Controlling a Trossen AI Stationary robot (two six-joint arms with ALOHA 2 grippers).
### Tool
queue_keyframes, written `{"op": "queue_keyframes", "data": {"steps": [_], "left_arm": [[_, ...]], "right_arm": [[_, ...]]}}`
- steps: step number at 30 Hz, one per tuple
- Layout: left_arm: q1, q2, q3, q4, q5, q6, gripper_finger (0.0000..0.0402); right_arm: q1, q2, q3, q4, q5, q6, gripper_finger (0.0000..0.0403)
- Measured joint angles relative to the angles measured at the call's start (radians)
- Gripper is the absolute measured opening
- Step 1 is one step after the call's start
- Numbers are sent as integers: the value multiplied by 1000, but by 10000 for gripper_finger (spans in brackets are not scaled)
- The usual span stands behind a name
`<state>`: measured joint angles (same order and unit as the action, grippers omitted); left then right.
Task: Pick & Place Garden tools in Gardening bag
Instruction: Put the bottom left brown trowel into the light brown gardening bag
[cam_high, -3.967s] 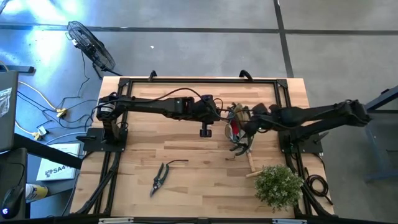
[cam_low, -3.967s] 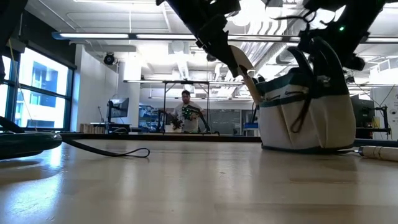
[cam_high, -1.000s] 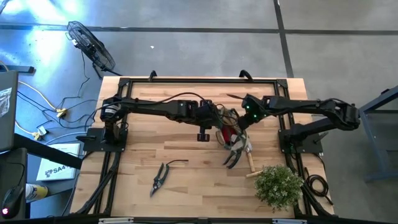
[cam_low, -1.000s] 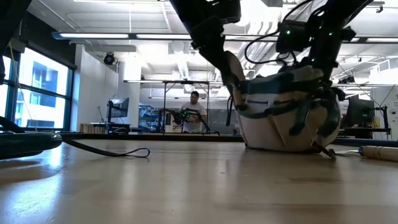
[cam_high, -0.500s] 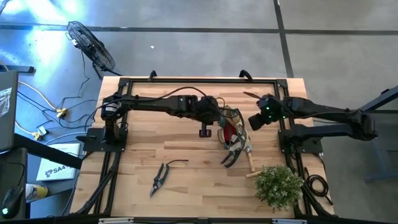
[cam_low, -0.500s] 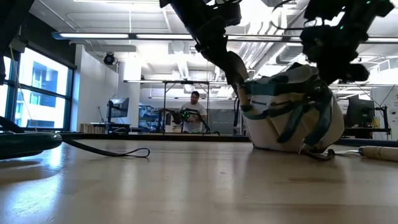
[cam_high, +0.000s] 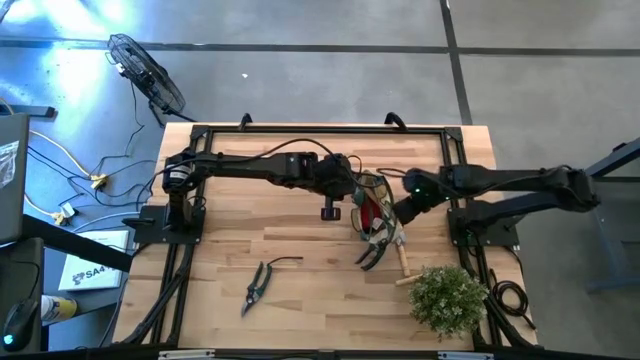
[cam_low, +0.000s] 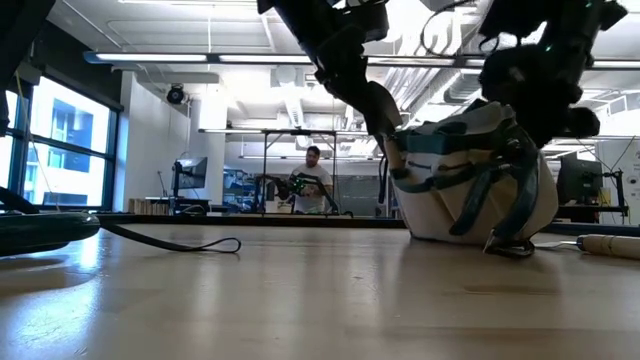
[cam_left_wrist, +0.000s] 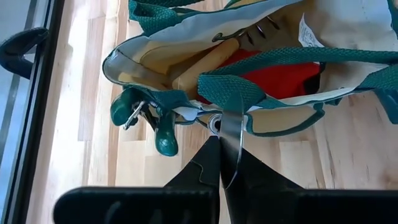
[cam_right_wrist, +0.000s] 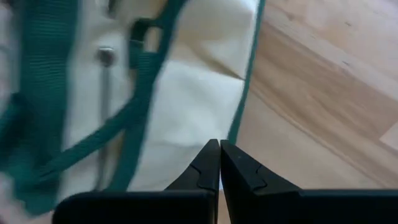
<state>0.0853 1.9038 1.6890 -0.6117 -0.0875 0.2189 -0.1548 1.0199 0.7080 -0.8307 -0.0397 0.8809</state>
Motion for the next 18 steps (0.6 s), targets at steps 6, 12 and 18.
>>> {"op": "queue_keyframes", "data": {"steps": [6,12,18], "left_arm": [[0,0,0,1,13,-20,0],[-1,0,0,-3,14,-33,0],[-14,0,0,-4,19,-44,0]], "right_arm": [[-5,141,0,143,-11,-48,3],[-14,255,0,251,-72,-91,3],[-72,334,0,320,-97,-143,3]]}}
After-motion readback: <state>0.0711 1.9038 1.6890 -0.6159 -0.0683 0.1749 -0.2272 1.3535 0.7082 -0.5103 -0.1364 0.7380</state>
